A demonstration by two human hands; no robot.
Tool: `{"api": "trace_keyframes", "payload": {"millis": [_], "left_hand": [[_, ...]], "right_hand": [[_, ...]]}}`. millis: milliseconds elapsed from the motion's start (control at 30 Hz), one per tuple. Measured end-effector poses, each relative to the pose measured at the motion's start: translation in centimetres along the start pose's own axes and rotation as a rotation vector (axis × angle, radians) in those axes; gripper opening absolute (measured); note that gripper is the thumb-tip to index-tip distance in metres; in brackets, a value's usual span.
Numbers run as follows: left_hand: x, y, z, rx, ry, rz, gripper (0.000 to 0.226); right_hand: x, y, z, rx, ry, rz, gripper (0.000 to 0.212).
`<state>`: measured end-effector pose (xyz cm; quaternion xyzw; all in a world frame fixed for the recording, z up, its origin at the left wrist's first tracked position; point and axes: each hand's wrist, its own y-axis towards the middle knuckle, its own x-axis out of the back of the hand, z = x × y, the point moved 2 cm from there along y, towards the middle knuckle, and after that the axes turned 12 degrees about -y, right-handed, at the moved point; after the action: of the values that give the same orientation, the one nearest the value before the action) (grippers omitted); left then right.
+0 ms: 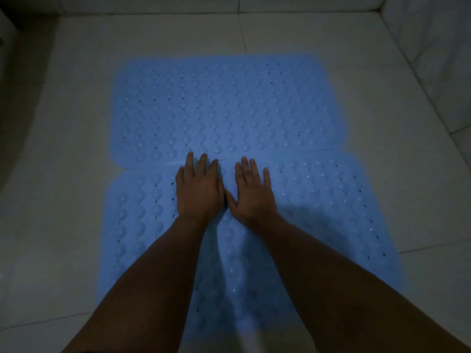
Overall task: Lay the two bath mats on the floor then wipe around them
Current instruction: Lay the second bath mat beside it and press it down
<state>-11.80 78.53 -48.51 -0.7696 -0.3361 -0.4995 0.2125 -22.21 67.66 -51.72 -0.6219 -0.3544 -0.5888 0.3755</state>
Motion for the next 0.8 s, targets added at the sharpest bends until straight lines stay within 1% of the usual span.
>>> {"api": "trace_keyframes", "payload": {"millis": [33, 100, 200, 300, 433, 467, 500, 600, 633, 667, 700, 733, 800], "left_hand": [[-0.4, -0.2, 0.2, -0.013, -0.001, -0.02, 0.055], [-0.9, -0.9, 0.4, -0.039, -0.007, -0.063, 0.054], [-1.2, -0.8, 1.4, -0.076, 0.033, -0.111, 0.055], [-1.3, 0.2, 2.5, -0.029, 0.049, -0.169, 0.054], [-1.6, 0.2, 2.7, -0.004, 0.023, -0.151, 0.055], [-1.5, 0.3, 2.7, 0.009, 0.022, -0.152, 0.055], [-1.2, 0.3, 2.6, 0.027, 0.02, -0.15, 0.054], [-0.7, 0.2, 1.5, 0.121, -0.003, -0.113, 0.051], [-0.6, 0.2, 0.7, 0.151, -0.025, -0.095, 0.052], [-0.6, 0.1, -0.2, 0.166, -0.048, -0.082, 0.054], [-0.7, 0.0, -1.5, 0.157, -0.062, -0.077, 0.057], [-1.0, 0.0, -2.9, 0.126, -0.067, -0.077, 0.058], [-2.1, -0.1, -5.7, 0.035, -0.079, -0.05, 0.06]], "right_hand": [[-0.4, -0.1, -0.1, 0.008, 0.001, -0.049, 0.075], [-0.8, -0.2, -0.2, 0.011, 0.002, -0.086, 0.077], [-0.6, 0.3, 0.1, -0.016, -0.024, -0.075, 0.079], [-0.5, 0.9, 0.2, -0.017, -0.022, -0.081, 0.081], [-0.6, 0.6, 0.3, -0.026, 0.028, -0.019, 0.086], [-0.2, 0.6, 0.3, -0.028, 0.064, 0.019, 0.087], [0.3, 0.9, 0.2, -0.022, 0.107, 0.091, 0.086], [3.2, 3.6, -1.2, 0.0, 0.271, 0.406, 0.081], [4.6, 4.6, -2.2, -0.014, 0.366, 0.447, 0.078], [5.9, 5.4, -3.4, -0.044, 0.45, 0.416, 0.073], [7.0, 5.8, -4.8, -0.078, 0.498, 0.342, 0.067], [7.8, 5.9, -6.2, -0.107, 0.511, 0.263, 0.059], [8.3, 5.5, -8.8, -0.159, 0.489, 0.173, 0.046]]}}
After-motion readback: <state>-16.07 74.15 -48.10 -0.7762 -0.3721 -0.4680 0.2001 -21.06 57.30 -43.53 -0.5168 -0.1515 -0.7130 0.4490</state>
